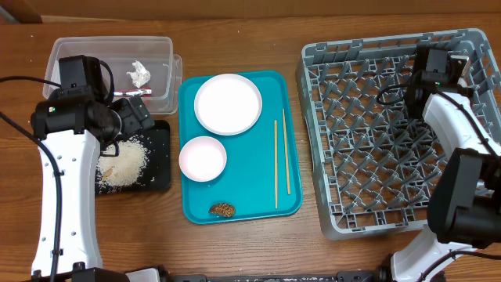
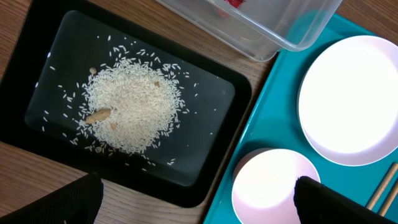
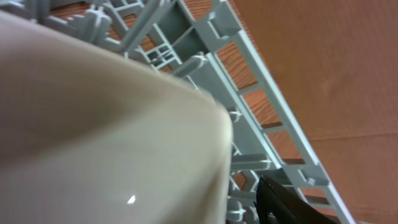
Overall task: Sort waste into correct bins and load items into the dishwasher
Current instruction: 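Lower the white bowl into the rack's upper right and release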
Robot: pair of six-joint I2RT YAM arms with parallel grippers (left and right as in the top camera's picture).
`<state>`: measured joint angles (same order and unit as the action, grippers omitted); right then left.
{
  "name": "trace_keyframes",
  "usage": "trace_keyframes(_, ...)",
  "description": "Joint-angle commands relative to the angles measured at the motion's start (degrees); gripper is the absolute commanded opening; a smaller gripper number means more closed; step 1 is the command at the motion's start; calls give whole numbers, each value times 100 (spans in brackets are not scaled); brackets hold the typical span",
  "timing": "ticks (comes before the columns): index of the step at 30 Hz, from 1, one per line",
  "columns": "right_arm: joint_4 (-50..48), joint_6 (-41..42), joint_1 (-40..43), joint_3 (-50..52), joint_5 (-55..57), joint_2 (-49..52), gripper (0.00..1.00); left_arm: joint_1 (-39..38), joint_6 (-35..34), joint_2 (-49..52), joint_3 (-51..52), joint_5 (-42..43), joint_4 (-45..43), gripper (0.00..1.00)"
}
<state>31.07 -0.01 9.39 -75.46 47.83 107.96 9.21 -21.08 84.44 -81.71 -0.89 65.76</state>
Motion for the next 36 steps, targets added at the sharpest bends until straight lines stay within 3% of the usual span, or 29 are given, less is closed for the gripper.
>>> trace_keyframes(1, 17, 31, -2, 22, -210, -20, 63, 15, -81, 33, -90, 48, 0, 100)
trace_keyframes(20, 247, 199, -232, -2, -549, -225, 64, 15, -81, 33, -90, 50, 4, 100)
trace_keyframes(29, 295, 197, -302, -4, -662, -918, 74, 15, -81, 33, -90, 52, 11, 100)
trace_keyframes(36, 387, 199, -302, -4, -1821, -1749, 85, 15, -81, 33, -90, 92, 20, 100)
